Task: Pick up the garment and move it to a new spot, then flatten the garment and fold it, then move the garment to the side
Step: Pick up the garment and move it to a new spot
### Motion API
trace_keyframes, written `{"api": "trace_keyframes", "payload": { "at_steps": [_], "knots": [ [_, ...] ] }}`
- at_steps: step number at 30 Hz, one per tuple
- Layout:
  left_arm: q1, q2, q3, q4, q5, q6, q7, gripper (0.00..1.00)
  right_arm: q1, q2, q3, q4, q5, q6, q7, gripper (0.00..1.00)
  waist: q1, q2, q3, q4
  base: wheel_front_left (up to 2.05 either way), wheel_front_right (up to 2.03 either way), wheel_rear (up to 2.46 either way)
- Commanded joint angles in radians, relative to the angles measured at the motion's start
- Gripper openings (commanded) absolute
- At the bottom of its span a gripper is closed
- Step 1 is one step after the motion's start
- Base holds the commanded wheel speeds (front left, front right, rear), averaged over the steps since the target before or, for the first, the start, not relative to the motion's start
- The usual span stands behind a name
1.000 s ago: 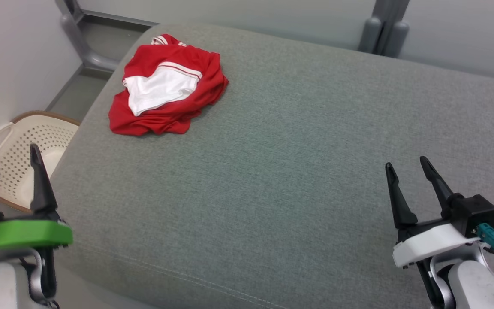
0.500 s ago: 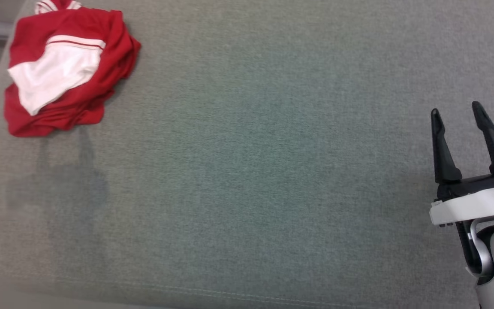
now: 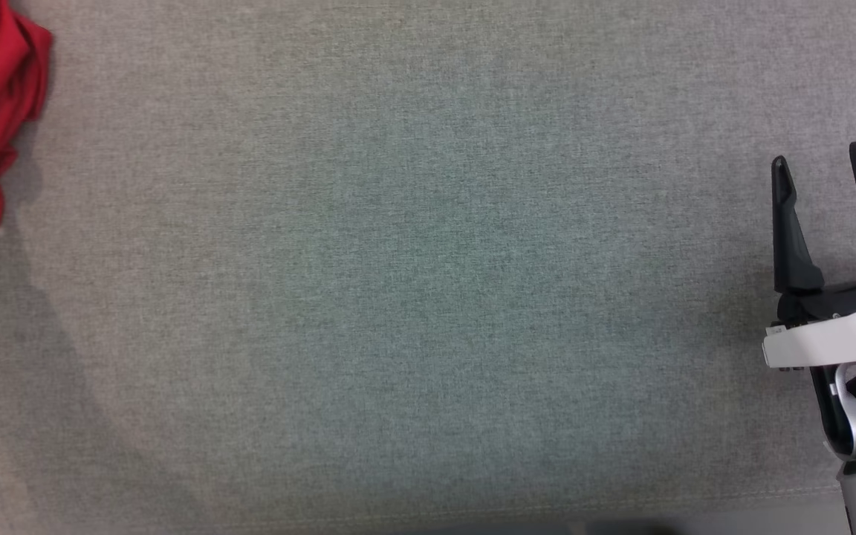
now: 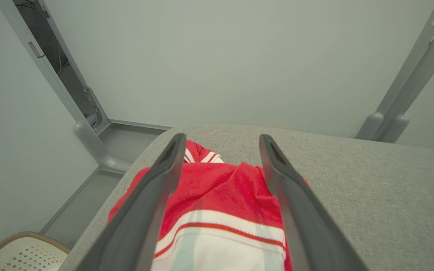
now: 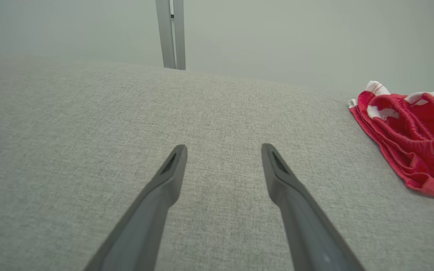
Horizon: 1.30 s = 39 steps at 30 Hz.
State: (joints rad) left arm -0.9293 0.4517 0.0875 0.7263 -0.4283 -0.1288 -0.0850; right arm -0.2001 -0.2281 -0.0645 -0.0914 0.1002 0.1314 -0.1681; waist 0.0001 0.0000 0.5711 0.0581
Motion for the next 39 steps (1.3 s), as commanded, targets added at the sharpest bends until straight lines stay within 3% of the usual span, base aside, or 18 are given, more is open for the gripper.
{"api": "trace_keyframes", "payload": {
  "at_steps": [1,11,12,13,14,27,34,39],
  "knots": [
    [-0.022,0.008,-0.012,0.032,-0.028,-0.002,0.034,1.0,-0.024,-0.007,0.005,-0.006,-0.01,-0.001,0.003,1.0,-0.0001,0.0,0.038,-0.035,0.0,0.0,0.0],
    [-0.035,0.045,-0.093,0.213,-0.159,-0.001,0.256,1.0,-0.048,-0.025,0.025,-0.008,-0.007,-0.001,0.011,1.0,-0.0001,0.0,0.041,-0.036,0.0,0.0,0.0],
    [-0.034,0.049,-0.099,0.22,-0.164,-0.002,0.255,0.81,-0.048,-0.025,0.027,-0.006,-0.007,-0.001,0.009,1.0,-0.0001,0.0,0.04,-0.036,0.0,0.0,0.0],
    [-0.032,0.051,-0.107,0.229,-0.166,-0.002,0.255,0.27,-0.048,-0.025,0.029,-0.001,-0.005,-0.001,0.007,1.0,-0.0001,0.0,0.038,-0.037,0.0,0.0,0.0],
    [-0.032,0.053,-0.113,0.237,-0.165,-0.002,0.254,0.0,-0.048,-0.025,0.032,0.003,-0.003,-0.001,0.007,1.0,-0.0001,0.0,0.035,-0.039,0.0,0.0,0.0],
    [-0.081,0.073,-0.196,0.209,-0.093,-0.002,0.032,0.0,-0.023,0.005,0.037,0.057,0.009,-0.001,-0.014,1.0,-0.0001,0.0,-0.07,-0.04,0.0,0.0,0.0],
    [-0.126,0.054,-0.234,0.075,-0.081,-0.002,-0.051,0.0,-0.005,0.027,0.052,0.118,0.024,-0.001,-0.041,1.0,-0.0001,0.0,-0.167,-0.064,0.0,0.0,0.0],
    [-0.163,0.055,-0.278,-0.063,-0.065,-0.002,-0.034,0.0,0.016,0.05,0.048,0.161,0.035,-0.001,-0.064,1.0,-0.0001,0.0,-0.236,-0.112,0.0,0.0,0.0]
  ]
}}
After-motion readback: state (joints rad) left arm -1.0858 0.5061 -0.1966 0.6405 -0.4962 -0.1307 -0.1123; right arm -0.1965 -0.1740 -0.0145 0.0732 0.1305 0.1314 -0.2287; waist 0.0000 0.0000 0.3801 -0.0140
